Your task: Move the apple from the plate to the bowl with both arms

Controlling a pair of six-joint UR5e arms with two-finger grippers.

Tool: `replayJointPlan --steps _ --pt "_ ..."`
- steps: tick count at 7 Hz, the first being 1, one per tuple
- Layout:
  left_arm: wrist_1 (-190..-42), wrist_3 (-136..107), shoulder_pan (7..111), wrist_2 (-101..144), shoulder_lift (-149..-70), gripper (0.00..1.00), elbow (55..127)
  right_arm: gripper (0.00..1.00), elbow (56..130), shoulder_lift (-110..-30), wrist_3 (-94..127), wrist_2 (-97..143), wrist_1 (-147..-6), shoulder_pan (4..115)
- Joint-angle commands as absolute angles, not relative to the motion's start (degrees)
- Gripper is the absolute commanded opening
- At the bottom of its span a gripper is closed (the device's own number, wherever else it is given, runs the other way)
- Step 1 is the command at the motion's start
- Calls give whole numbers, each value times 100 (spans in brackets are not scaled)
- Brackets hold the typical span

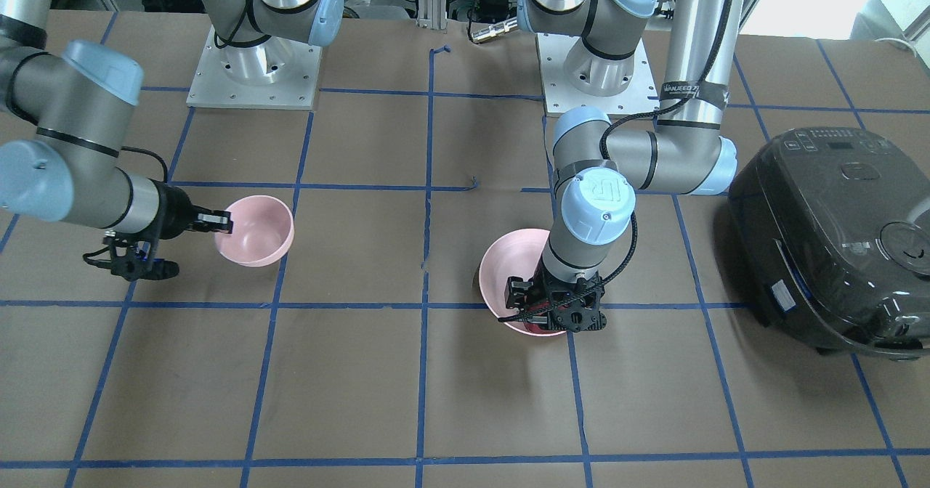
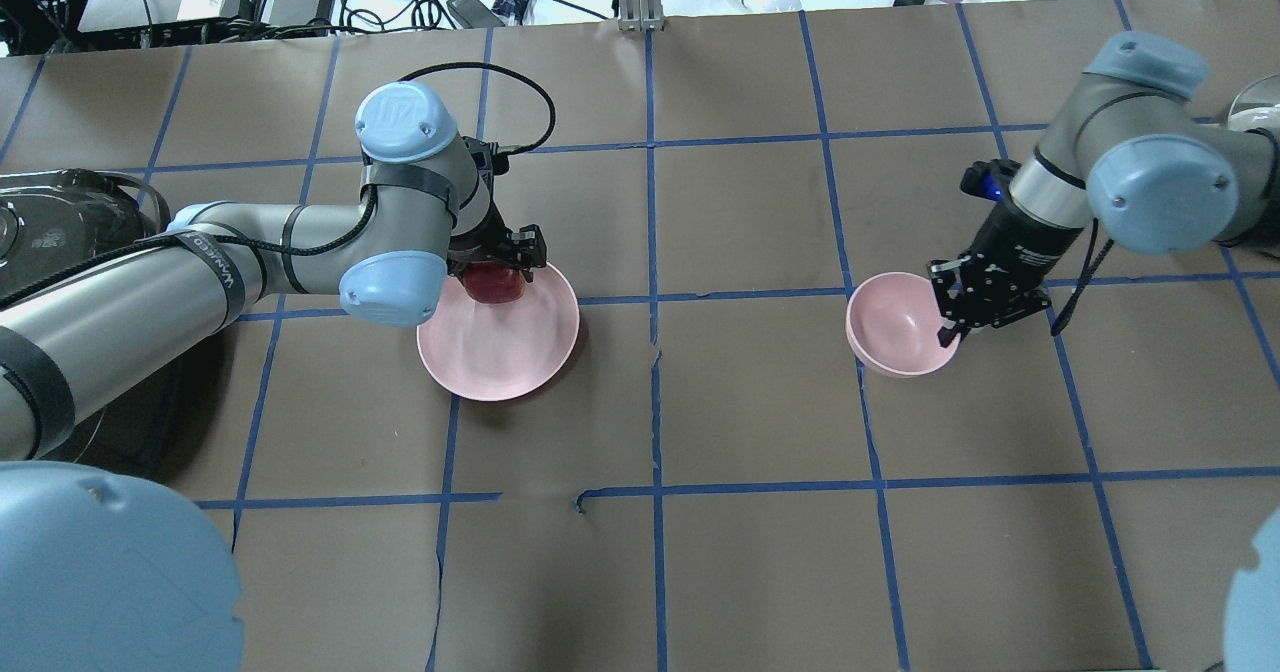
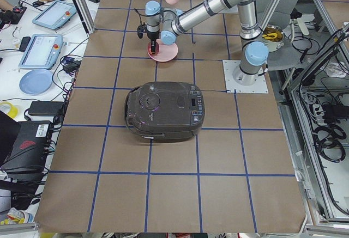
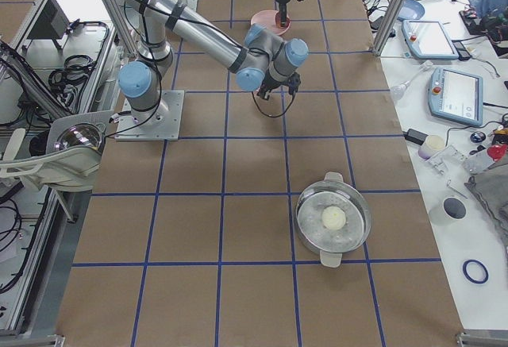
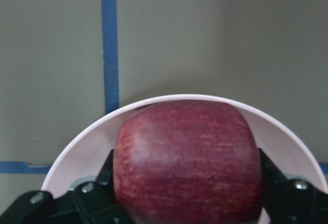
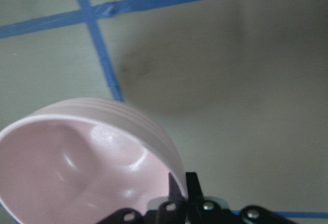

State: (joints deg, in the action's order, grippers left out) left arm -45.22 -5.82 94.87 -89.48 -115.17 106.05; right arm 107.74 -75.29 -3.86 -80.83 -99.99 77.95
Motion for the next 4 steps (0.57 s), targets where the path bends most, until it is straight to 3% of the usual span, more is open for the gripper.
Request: replayJointPlan --steps 1,2,4 --pt "-4683 -484 9449 -9061 -11340 40 10478 0 10845 -7384 875 -7832 -10430 8829" --pt "-5241 -483 9413 -9070 -11207 29 10259 0 10881 -7374 1157 -7500 -10441 9007" --pt "-5510 -475 9378 -9079 -10996 18 10108 0 11072 -7357 1204 -7532 -10633 9070"
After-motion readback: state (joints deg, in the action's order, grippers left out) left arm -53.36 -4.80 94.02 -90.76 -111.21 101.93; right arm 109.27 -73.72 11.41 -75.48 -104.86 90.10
